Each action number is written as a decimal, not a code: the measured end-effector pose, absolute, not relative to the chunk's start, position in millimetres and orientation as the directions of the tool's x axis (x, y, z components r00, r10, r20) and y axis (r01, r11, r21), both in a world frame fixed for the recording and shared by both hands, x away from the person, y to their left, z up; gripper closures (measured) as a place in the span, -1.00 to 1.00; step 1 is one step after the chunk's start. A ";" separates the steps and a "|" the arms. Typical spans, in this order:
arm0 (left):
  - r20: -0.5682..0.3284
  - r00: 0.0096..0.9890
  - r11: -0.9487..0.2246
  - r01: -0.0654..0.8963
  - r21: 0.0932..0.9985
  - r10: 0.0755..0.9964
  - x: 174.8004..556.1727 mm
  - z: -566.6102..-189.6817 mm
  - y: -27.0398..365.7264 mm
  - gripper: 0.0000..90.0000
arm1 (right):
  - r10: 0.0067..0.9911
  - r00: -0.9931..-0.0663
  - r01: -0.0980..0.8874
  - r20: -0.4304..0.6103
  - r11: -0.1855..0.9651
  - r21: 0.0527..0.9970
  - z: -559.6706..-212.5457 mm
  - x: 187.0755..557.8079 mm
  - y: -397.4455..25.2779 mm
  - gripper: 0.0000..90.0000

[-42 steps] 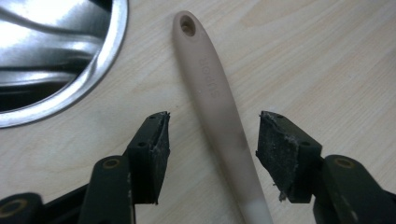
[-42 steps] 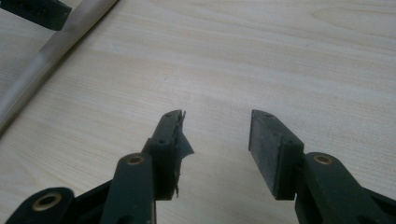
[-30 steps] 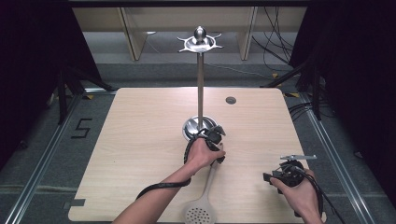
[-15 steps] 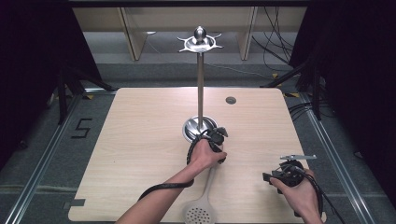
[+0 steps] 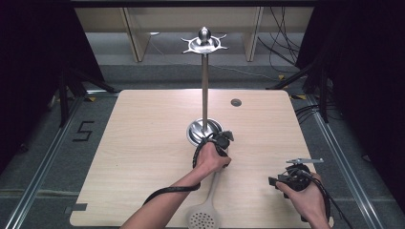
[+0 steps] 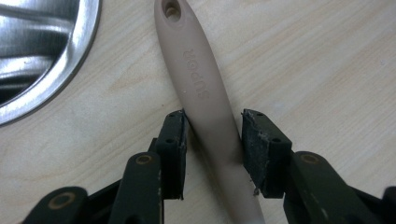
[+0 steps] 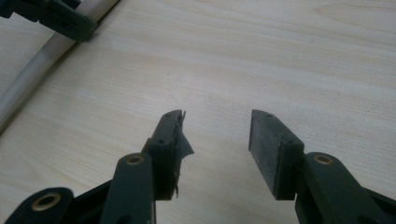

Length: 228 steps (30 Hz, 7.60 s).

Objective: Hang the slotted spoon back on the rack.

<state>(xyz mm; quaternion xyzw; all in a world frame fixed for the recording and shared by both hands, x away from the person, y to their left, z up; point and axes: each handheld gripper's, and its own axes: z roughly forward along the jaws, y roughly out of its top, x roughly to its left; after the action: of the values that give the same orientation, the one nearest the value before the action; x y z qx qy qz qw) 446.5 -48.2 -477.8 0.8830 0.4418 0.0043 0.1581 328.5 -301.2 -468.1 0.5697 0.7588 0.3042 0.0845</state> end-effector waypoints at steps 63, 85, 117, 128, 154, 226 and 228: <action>-0.178 0.734 -0.169 0.373 0.912 0.655 364.6 -360.2 108.6 0.55 | 0.919 -0.351 0.727 0.182 0.145 0.671 -459.6 325.2 -296.5 0.15; -0.157 0.711 -0.058 0.268 0.962 0.686 382.5 -332.0 105.4 0.55 | 0.926 -0.330 0.711 0.182 0.117 0.693 -456.5 324.1 -297.8 0.16; -0.112 0.664 -0.067 0.238 0.969 0.739 404.2 -309.6 115.4 0.55 | 0.934 -0.313 0.696 0.172 0.102 0.710 -452.8 322.3 -298.9 0.16; -0.109 0.657 -0.069 0.239 0.968 0.746 413.9 -305.4 117.2 0.55 | 0.934 -0.316 0.682 0.165 0.102 0.724 -452.0 322.5 -299.7 0.16; -0.069 0.641 -0.107 0.231 0.967 0.764 431.6 -294.1 116.8 0.55 | 0.934 -0.316 0.674 0.165 0.098 0.732 -453.9 324.0 -298.6 0.15; -0.088 0.644 -0.096 0.244 0.965 0.760 457.1 -260.6 125.9 0.54 | 0.937 -0.316 0.673 0.152 0.108 0.732 -452.1 322.9 -300.1 0.15; -0.091 0.645 -0.093 0.246 0.965 0.758 457.6 -260.1 126.1 0.54 | 0.937 -0.315 0.673 0.151 0.108 0.732 -452.1 322.9 -300.1 0.15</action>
<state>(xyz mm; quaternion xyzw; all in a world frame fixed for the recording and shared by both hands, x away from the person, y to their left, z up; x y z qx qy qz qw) 457.6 126.1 -260.1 0.7045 0.3564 0.2243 0.5713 322.9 -300.1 -452.1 0.5570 0.7224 0.3684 0.1794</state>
